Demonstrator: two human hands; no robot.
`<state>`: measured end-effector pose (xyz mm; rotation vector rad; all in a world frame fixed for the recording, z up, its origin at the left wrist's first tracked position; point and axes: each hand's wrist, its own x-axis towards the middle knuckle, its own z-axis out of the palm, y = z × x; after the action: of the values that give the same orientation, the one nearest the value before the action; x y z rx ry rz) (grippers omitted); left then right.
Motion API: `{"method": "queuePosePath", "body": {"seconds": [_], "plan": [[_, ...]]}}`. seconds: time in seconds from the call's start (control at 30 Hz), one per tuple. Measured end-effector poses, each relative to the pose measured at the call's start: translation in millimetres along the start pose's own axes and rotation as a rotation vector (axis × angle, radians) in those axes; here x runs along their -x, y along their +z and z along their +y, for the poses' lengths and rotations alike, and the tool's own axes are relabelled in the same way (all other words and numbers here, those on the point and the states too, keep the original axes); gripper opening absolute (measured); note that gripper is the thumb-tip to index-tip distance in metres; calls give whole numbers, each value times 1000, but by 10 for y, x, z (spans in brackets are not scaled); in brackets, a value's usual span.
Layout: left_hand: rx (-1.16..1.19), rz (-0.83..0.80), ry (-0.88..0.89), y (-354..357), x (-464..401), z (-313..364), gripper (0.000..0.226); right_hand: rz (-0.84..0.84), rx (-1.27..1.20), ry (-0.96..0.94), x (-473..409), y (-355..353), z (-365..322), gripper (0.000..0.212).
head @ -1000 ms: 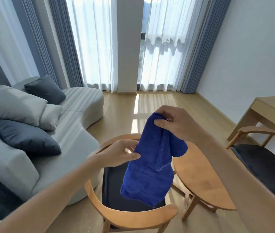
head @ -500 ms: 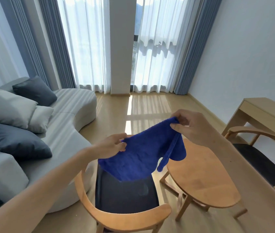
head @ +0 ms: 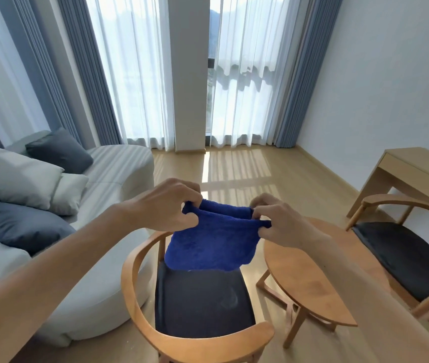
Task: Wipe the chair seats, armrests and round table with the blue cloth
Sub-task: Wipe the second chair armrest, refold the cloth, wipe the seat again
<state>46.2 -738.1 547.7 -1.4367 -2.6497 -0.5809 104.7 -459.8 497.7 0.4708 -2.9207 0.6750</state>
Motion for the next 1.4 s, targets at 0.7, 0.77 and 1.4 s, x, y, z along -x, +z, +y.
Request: {"method": "queuePosePath", "body": {"seconds": [0.7, 0.77, 1.4], "plan": [[128, 26, 166, -168, 10, 247, 19, -291, -454, -6, -30, 239, -146, 19], [135, 38, 169, -188, 11, 251, 19, -281, -486, 8, -34, 261, -155, 15], [-1, 58, -141, -171, 119, -192, 35, 40, -471, 66, -98, 115, -191, 8]]}}
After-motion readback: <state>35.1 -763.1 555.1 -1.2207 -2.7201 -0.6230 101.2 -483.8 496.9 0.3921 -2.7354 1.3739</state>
